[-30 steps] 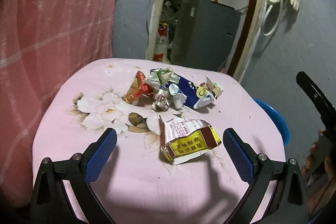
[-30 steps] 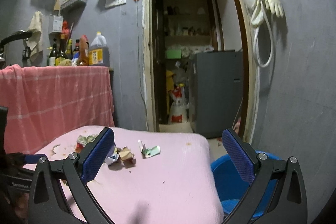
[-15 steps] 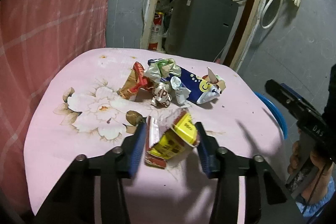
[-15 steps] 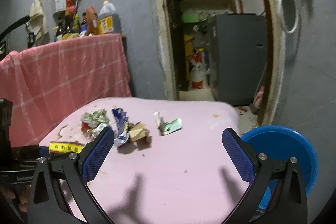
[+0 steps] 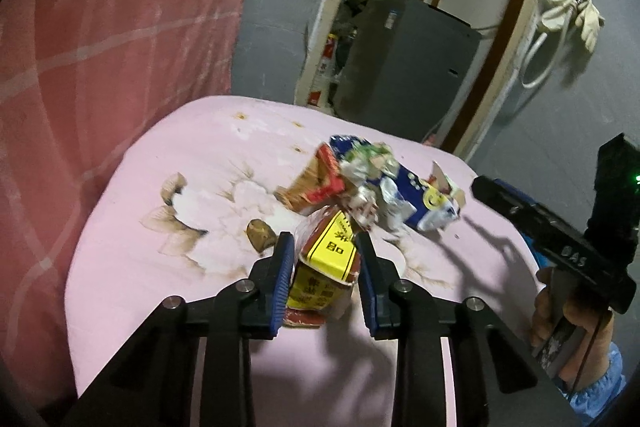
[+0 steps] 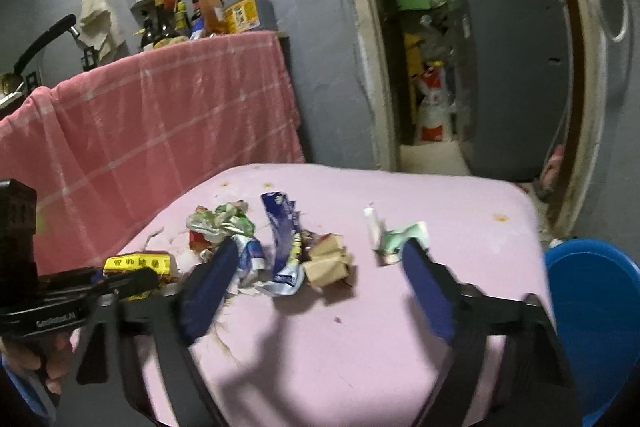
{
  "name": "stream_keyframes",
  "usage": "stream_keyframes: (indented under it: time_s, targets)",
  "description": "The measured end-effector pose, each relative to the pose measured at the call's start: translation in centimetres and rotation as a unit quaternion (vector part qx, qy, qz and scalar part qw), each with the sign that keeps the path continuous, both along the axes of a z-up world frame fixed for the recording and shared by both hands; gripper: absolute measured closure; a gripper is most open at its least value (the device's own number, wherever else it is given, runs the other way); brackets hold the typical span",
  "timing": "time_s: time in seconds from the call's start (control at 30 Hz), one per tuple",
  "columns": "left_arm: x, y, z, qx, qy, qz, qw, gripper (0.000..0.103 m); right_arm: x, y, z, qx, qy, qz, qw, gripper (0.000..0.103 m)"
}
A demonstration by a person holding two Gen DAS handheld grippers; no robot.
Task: Collect trash
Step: 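Grasp the yellow snack box with left tool while right tool grasps blue-white wrapper, then lift the yellow box with left tool while right tool lifts the blue wrapper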
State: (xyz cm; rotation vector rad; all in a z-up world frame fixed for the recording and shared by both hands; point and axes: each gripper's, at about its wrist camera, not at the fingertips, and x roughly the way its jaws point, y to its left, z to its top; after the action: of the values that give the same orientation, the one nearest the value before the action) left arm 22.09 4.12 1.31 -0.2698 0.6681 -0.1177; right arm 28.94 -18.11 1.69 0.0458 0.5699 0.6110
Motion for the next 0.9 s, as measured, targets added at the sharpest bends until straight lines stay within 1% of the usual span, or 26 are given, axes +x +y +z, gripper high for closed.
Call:
stream_keyframes:
  time_s: [0.1,0.17,0.23,0.3,0.43,0.47,0.5,0.57,0.7,0.8,0.9]
  targets:
    - [0.0,0.3,0.3,0.000,-0.005,0.005,1.0000,0.079,0.7,1.3,-0.4,-0.008,0.017,0.028,0.999,0.043]
    - [0.1,0.5,0.4,-0.001,-0.007,0.007,1.0000,0.080,0.8,1.9,-0.5,-0.016,0.020,0.042,0.999,0.046]
    - [0.1,0.6,0.3,-0.004,-0.007,0.007,0.9999,0.081,1.0,2.9,-0.6,-0.036,0.021,0.053,0.998,0.049]
    - [0.1,0.7,0.3,-0.007,-0.006,0.008,0.9999,0.081,1.2,3.7,-0.7,-0.048,0.023,0.061,0.997,0.056]
    - [0.1,1.0,0.4,-0.010,-0.003,0.007,0.9999,0.081,1.1,4.5,-0.6,-0.063,0.005,0.071,0.995,0.056]
    - [0.0,1.1,0.3,-0.012,-0.001,0.007,0.9999,0.081,1.0,4.7,-0.5,-0.068,0.001,0.073,0.995,0.059]
    - [0.0,1.2,0.3,-0.014,0.001,0.007,0.9999,0.081,1.0,4.9,-0.6,-0.073,0.000,0.077,0.994,0.065]
    - [-0.1,1.2,0.3,-0.015,0.002,0.007,0.9999,0.080,1.0,5.4,-0.9,-0.085,0.003,0.082,0.993,0.070]
    - [-0.3,1.1,0.2,-0.009,0.004,0.004,0.9999,0.080,1.0,5.7,-1.7,-0.108,0.017,0.080,0.991,0.073]
    - [-0.5,1.1,0.3,-0.008,0.008,0.004,0.9999,0.080,1.0,5.5,-1.9,-0.108,0.025,0.073,0.991,0.073]
    - [-0.6,1.2,0.0,-0.003,0.017,0.006,0.9998,0.081,1.0,5.0,-1.7,-0.098,0.022,0.068,0.993,0.073]
